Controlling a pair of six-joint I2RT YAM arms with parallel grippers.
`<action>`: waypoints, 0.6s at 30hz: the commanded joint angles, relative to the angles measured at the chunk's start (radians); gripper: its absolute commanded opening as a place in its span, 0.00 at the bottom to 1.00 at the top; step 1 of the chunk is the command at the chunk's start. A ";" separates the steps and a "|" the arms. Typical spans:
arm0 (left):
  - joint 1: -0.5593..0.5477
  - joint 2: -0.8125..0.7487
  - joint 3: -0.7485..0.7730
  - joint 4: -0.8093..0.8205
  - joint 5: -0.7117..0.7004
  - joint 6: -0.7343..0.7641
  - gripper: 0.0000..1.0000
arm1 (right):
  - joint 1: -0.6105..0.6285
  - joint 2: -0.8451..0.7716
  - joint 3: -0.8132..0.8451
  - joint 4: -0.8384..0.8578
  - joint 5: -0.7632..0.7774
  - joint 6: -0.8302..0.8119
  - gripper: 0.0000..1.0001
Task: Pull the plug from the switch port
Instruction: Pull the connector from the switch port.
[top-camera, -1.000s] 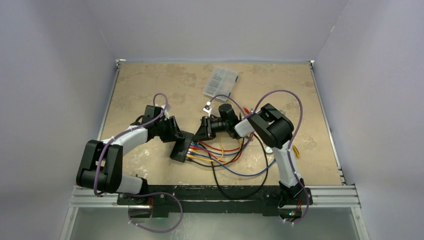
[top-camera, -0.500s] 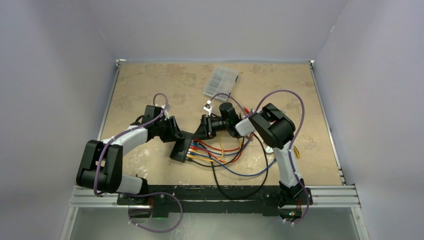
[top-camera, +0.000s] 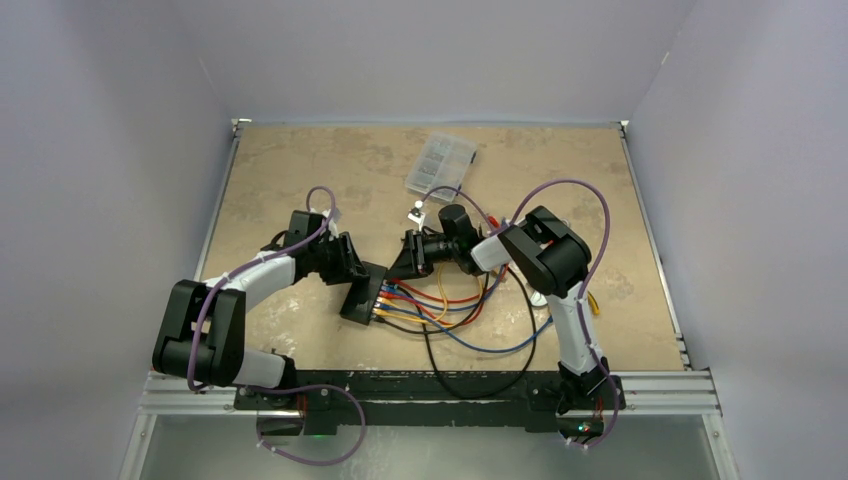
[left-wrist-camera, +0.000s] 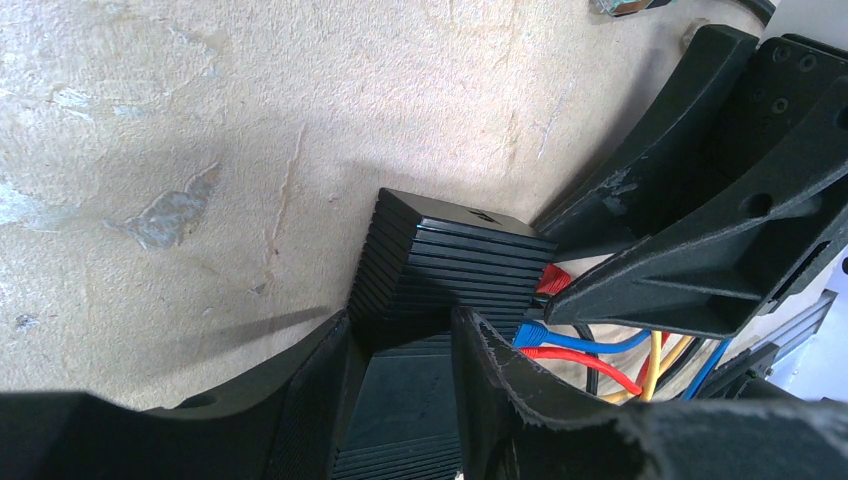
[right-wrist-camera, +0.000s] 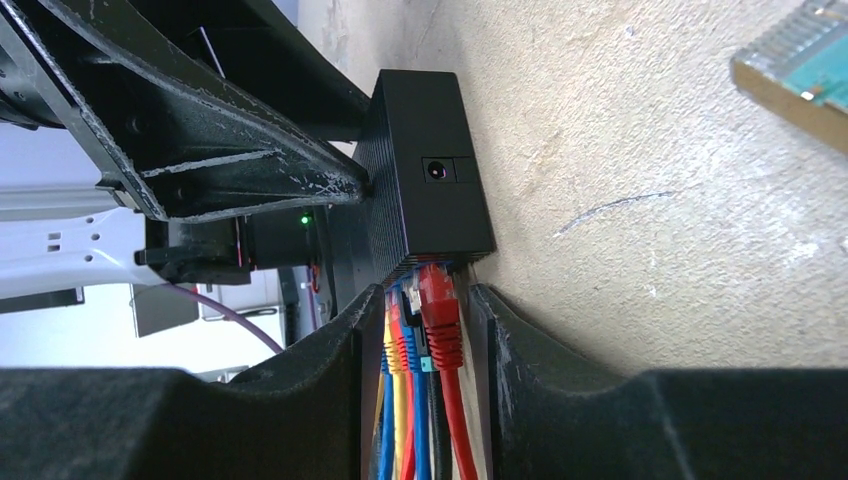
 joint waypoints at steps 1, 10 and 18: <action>0.005 0.004 0.001 0.017 0.029 0.015 0.40 | -0.006 -0.001 0.018 -0.054 0.049 -0.052 0.40; 0.005 -0.003 0.008 0.006 0.025 0.019 0.40 | -0.007 0.015 0.030 -0.059 0.048 -0.054 0.19; 0.005 -0.076 0.028 -0.046 -0.043 0.034 0.44 | -0.007 0.019 0.028 -0.065 0.047 -0.066 0.02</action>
